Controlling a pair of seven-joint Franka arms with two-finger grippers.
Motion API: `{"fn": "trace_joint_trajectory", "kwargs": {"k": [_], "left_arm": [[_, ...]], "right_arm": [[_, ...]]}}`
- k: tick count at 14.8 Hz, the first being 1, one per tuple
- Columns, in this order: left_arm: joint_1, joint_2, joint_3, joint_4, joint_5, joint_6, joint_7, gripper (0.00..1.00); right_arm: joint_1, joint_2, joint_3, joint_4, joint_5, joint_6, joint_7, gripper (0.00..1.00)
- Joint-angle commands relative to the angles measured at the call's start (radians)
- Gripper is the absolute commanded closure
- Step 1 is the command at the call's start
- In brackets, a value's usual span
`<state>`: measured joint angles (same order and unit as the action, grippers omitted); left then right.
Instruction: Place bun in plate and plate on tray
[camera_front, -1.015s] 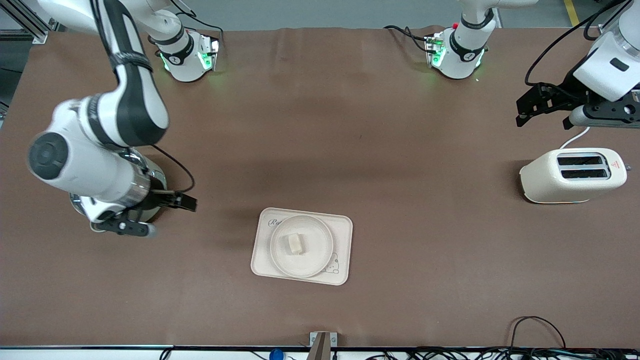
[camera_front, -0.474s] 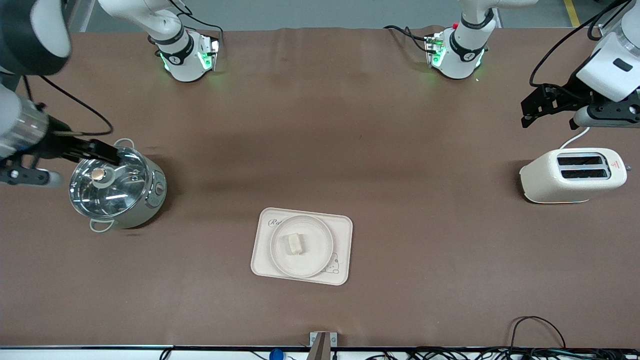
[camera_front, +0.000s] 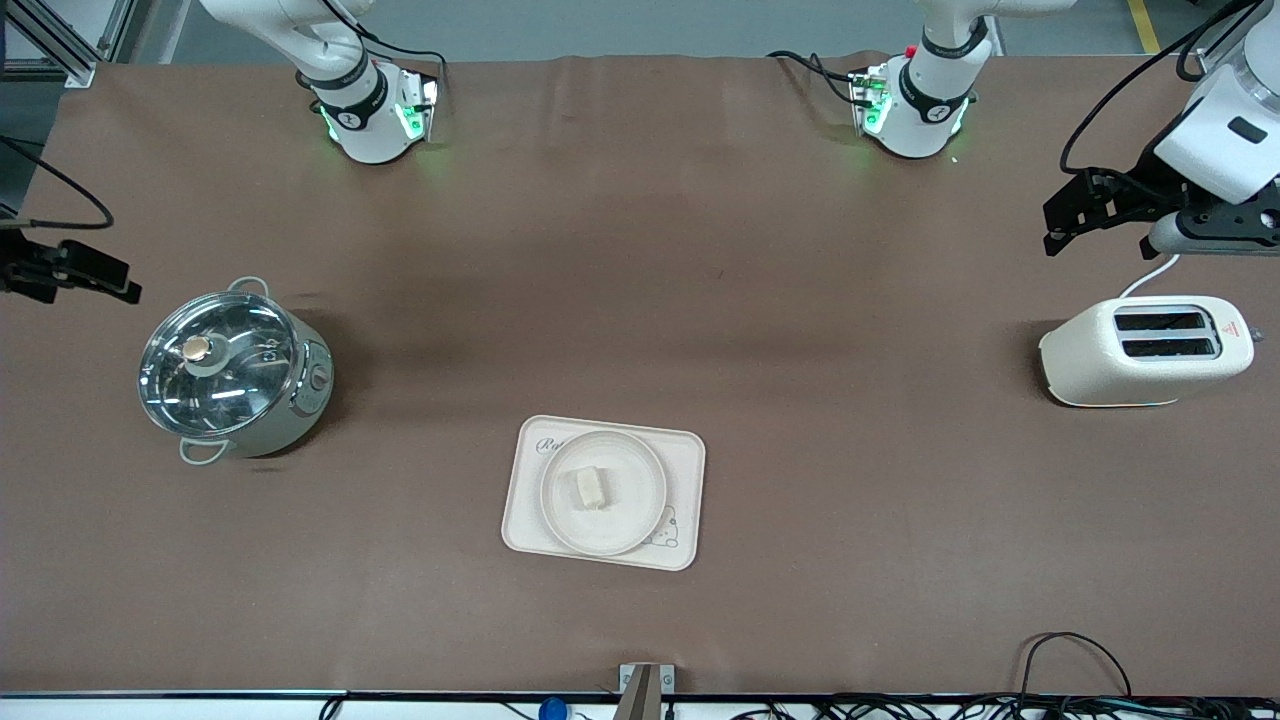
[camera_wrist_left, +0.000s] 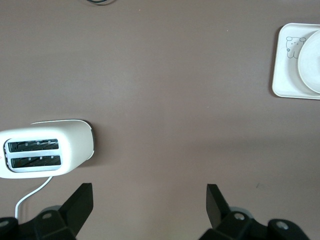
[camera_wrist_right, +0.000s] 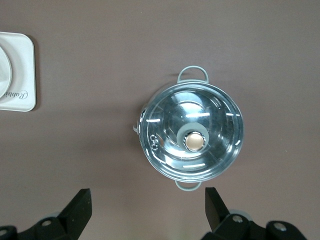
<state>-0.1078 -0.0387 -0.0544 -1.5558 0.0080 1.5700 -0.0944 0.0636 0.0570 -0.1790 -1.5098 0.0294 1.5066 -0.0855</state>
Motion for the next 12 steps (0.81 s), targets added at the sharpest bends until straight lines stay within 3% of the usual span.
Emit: {"fn": "trace_joint_trajectory", "kwargs": {"k": [1, 3, 12], "left_arm": [[0.002, 0.003, 0.002, 0.014, 0.007, -0.002, 0.021, 0.0], [0.002, 0.003, 0.004, 0.014, 0.006, -0.002, 0.022, 0.0], [0.004, 0.003, 0.005, 0.016, 0.007, -0.002, 0.021, 0.0]], "right_arm": [[-0.027, -0.118, 0.061, -0.125, -0.035, 0.022, 0.006, 0.0], [-0.05, -0.16, 0.085, -0.206, -0.036, 0.099, 0.006, 0.0], [-0.037, -0.152, 0.082, -0.205, -0.036, 0.089, -0.003, 0.0]]}}
